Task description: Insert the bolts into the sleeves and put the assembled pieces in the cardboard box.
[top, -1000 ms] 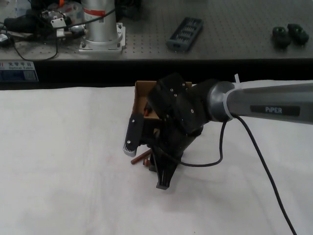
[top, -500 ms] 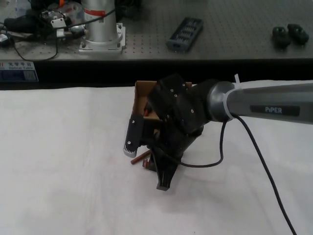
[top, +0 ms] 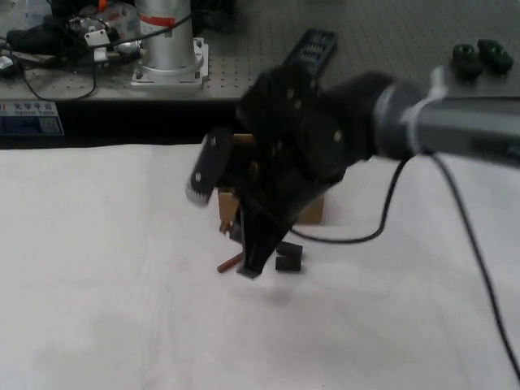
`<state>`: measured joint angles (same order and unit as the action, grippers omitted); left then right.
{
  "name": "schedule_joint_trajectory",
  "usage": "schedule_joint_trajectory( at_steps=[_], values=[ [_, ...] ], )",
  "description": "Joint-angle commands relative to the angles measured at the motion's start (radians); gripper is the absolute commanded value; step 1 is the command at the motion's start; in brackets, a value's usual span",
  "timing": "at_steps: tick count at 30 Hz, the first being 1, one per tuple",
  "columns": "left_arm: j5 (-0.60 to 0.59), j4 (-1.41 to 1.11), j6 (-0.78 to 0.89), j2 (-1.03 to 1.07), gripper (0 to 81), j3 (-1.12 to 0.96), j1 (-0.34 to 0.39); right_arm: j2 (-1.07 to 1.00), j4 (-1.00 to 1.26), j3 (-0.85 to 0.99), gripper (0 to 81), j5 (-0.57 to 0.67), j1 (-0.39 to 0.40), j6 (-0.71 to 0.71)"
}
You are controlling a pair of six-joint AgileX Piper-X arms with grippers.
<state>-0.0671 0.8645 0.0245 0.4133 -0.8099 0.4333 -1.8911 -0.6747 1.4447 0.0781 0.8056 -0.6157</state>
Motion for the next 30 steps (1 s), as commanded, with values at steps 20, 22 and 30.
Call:
schedule_joint_trajectory(
  at_steps=[20,22,30],
  values=[
    [-0.389,-0.484,-0.586,0.759,28.8,-0.007,-0.002,0.755,-0.112,-0.666,1.9,0.007,-0.062,0.201],
    [-0.411,-0.531,-0.586,0.841,28.8,-0.027,-0.002,0.82,-0.114,-0.714,1.9,0.01,-0.07,0.23],
    [-0.388,-0.556,-0.731,1.156,28.8,-0.229,0.048,1.02,-0.127,-0.803,1.9,0.037,-0.076,0.315]
  ],
)
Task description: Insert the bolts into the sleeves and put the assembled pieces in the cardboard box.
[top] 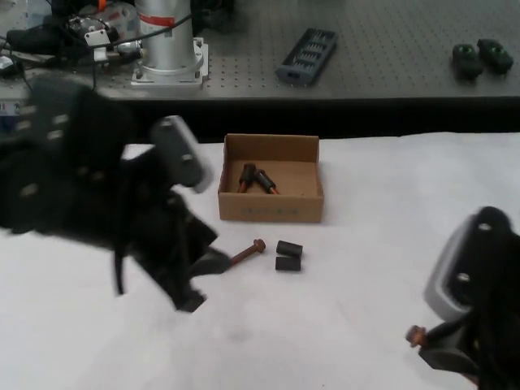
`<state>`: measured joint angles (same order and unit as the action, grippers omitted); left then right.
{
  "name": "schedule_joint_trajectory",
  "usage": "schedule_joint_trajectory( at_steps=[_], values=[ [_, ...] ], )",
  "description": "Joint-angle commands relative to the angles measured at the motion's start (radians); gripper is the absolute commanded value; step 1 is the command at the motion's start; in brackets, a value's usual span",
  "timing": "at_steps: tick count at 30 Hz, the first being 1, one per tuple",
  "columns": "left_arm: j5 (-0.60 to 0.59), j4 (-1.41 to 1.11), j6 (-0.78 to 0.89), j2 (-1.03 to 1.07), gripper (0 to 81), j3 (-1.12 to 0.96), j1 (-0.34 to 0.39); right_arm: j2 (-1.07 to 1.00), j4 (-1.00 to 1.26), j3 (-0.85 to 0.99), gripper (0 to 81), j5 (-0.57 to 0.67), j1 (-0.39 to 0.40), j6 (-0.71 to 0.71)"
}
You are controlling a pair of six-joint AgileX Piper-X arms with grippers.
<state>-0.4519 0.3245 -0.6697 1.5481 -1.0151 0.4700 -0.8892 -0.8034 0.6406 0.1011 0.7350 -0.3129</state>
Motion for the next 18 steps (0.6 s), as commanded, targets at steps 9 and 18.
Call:
schedule_joint_trajectory(
  at_steps=[9,18],
  values=[
    [-0.001,0.035,-0.161,0.317,28.8,-0.315,0.116,0.042,0.01,0.001,1.9,0.041,-0.006,0.014],
    [0.072,0.164,-0.283,0.462,28.8,-0.462,0.13,0.042,0.01,0.001,1.9,0.074,-0.006,0.014]
  ],
)
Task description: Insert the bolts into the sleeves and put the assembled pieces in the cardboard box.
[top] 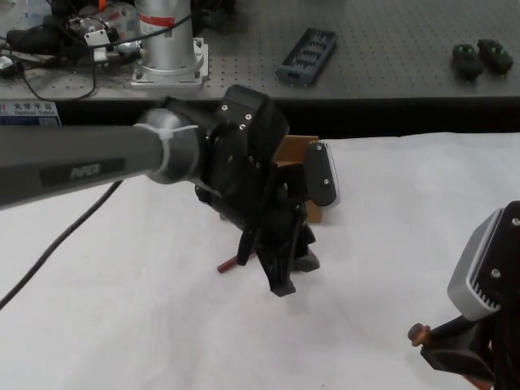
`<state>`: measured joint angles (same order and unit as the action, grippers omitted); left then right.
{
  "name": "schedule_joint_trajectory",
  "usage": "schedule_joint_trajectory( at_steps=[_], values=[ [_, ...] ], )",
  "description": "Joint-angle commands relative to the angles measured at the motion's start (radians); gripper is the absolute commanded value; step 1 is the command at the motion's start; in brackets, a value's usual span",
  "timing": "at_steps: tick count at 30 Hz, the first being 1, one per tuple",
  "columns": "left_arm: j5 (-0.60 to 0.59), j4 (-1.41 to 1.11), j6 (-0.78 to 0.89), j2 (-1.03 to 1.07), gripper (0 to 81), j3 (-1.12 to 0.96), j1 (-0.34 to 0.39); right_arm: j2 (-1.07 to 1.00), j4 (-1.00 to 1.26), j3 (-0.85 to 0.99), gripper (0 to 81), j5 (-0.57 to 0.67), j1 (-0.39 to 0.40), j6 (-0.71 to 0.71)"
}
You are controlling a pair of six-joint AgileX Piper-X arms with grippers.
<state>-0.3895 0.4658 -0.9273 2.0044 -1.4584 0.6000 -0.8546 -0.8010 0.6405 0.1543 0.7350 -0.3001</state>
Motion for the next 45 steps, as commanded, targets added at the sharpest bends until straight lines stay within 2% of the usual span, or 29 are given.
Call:
schedule_joint_trajectory(
  at_steps=[1,12,17,45],
  values=[
    [0.02,0.022,-0.041,0.01,28.8,-0.022,0.0,0.008,0.007,0.002,1.9,0.02,-0.006,0.001],
    [0.082,0.007,-0.105,0.06,28.8,-0.027,0.0,0.008,0.007,0.002,1.9,0.02,-0.006,0.001],
    [0.151,-0.042,-0.135,0.081,28.8,-0.03,0.0,0.008,0.007,0.002,1.9,0.046,-0.006,0.001],
    [0.137,0.011,-0.182,0.138,28.8,-0.031,-0.018,0.008,0.007,0.002,1.9,0.047,-0.006,0.001]
  ],
)
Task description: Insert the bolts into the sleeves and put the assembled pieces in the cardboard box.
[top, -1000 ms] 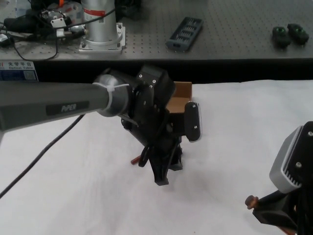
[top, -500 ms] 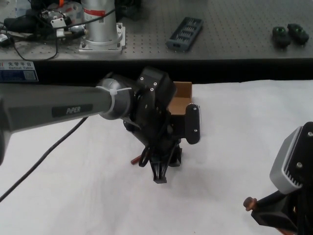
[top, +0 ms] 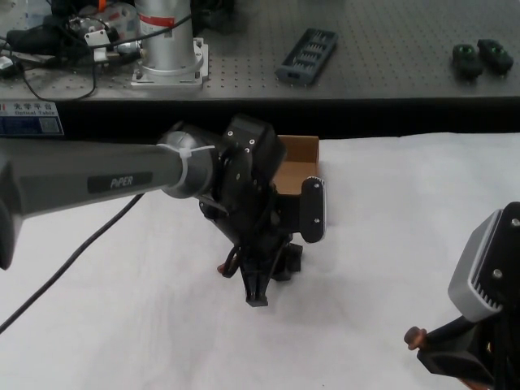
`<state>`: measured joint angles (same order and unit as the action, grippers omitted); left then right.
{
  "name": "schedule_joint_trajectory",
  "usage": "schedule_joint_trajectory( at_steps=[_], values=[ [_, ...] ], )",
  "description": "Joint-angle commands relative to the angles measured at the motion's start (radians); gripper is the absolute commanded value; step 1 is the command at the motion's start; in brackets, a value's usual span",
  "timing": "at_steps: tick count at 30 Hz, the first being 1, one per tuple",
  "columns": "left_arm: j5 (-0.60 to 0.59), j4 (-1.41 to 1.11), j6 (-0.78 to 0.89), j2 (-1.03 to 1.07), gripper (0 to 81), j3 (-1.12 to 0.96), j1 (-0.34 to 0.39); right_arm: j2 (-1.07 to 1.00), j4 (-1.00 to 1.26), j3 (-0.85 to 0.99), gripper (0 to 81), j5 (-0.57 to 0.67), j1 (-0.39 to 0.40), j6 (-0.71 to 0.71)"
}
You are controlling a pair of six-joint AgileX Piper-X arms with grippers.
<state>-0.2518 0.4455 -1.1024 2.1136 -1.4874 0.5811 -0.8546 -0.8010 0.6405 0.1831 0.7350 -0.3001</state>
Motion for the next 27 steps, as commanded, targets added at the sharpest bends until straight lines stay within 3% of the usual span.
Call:
schedule_joint_trajectory(
  at_steps=[1,4,7,13,20,27],
  values=[
    [-0.001,0.031,-0.008,0.03,28.8,-0.002,0.001,0.008,0.007,0.002,1.9,0.018,-0.006,0.001],
    [-0.008,0.031,-0.008,0.033,27.9,-0.002,0.003,0.008,0.007,0.002,1.9,0.018,-0.006,0.001],
    [-0.008,0.031,-0.013,0.033,21.8,-0.002,0.003,0.008,0.007,0.002,1.9,0.018,-0.006,0.001],
    [0.052,0.031,-0.057,0.033,0.1,-0.002,0.003,0.008,0.007,0.002,1.9,0.018,-0.006,-0.001],
    [0.141,0.052,-0.002,-0.016,0.6,-0.024,0.032,0.008,0.007,0.002,1.9,0.003,-0.006,-0.001],
    [0.141,0.157,0.304,-0.148,0.6,-0.025,0.048,0.008,0.007,0.027,1.9,-0.084,-0.006,-0.001]
  ],
)
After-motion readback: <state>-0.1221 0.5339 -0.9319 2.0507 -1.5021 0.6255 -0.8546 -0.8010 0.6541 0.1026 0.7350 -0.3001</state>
